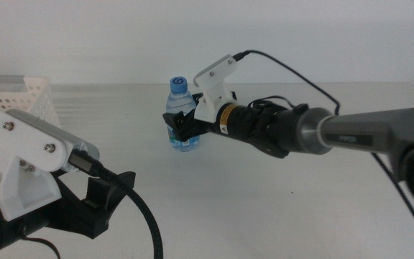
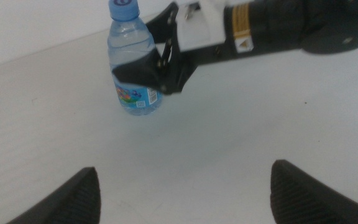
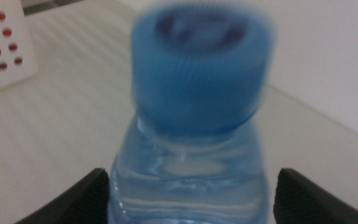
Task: Use arms to grab the bottles and put them into the dustbin to the left of the table.
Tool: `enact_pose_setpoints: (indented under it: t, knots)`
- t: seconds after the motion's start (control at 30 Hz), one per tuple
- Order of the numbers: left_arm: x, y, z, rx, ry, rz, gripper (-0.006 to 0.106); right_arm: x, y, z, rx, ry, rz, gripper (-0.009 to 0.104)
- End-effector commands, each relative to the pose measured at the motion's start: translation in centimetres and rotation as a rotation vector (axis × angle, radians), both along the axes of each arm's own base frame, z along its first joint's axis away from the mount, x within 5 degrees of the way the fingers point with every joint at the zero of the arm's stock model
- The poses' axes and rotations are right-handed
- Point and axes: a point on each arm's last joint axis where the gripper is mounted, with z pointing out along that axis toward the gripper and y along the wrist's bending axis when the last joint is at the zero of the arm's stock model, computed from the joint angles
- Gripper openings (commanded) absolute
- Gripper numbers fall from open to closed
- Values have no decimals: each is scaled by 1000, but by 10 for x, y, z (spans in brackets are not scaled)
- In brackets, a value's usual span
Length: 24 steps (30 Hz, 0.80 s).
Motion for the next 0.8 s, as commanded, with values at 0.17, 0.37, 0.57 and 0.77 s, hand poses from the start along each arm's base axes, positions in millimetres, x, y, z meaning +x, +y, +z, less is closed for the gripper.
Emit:
enact_pose_setpoints:
  t: [0.17, 0.37, 0.57, 0.77]
  knots:
    - [2, -2, 17, -70, -85, -3, 90, -39, -19, 72, 89, -54, 31, 83]
    - [2, -2, 17, -70, -85, -3, 90, -92, -54, 106, 101, -58, 34, 77]
    - [2, -2, 17, -70, -85, -3, 90, -152, -95, 139, 150, -72, 9, 74]
    - [2, -2, 17, -70, -85, -3, 90, -206, -135, 167, 167, -141, -33, 74]
